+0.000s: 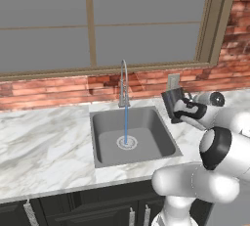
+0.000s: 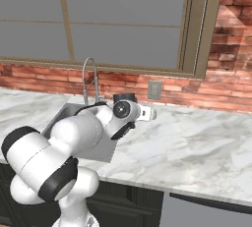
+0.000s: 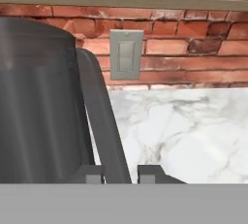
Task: Turn on the sink faucet and place the jug under the water for a few seconds to fill it up.
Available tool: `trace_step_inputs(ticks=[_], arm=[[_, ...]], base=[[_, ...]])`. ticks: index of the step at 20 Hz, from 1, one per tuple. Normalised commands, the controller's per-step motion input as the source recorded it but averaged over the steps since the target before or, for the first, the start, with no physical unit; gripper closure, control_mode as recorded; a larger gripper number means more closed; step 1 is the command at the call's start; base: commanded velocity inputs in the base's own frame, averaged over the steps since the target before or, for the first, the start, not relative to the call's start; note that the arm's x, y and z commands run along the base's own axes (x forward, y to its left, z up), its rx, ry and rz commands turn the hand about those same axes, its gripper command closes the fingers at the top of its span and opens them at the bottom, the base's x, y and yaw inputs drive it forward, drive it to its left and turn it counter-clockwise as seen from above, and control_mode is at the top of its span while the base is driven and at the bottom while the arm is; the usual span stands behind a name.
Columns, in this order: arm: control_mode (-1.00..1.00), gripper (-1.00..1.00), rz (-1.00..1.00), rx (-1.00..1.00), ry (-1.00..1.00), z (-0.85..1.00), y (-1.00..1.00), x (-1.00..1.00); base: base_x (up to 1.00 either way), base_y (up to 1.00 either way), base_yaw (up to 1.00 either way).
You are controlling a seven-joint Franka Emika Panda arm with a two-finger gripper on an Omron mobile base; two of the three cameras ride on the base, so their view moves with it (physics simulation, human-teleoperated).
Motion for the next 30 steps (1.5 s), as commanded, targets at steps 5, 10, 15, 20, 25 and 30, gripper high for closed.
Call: trace_step_inputs(ticks=[5, 10, 15, 20, 25, 30], arm=[[-1.00, 1.00, 0.09, 0.00, -0.02, 0.00, 0.25, -0.31], [-1.00, 1.00, 0.14, 0.00, -0.02, 0.00, 0.39, -0.12], [-1.00, 1.00, 0.23, 0.00, 0.06, 0.00, 0.18, 0.00], [-1.00, 1.00, 0.24, 0.00, 0.08, 0.00, 0.11, 0.00], [-1.00, 1.00, 0.09, 0.00, 0.00, 0.00, 0.21, 0.00], [-1.00, 1.00, 0.04, 0.01, 0.00, -0.06, 0.29, 0.00]], base=[[0.00, 0.00, 0.00], [0.00, 0.00, 0.00], [0.00, 0.00, 0.00], [0.00, 0.00, 0.00], [0.00, 0.00, 0.00], [0.00, 0.00, 0.00]])
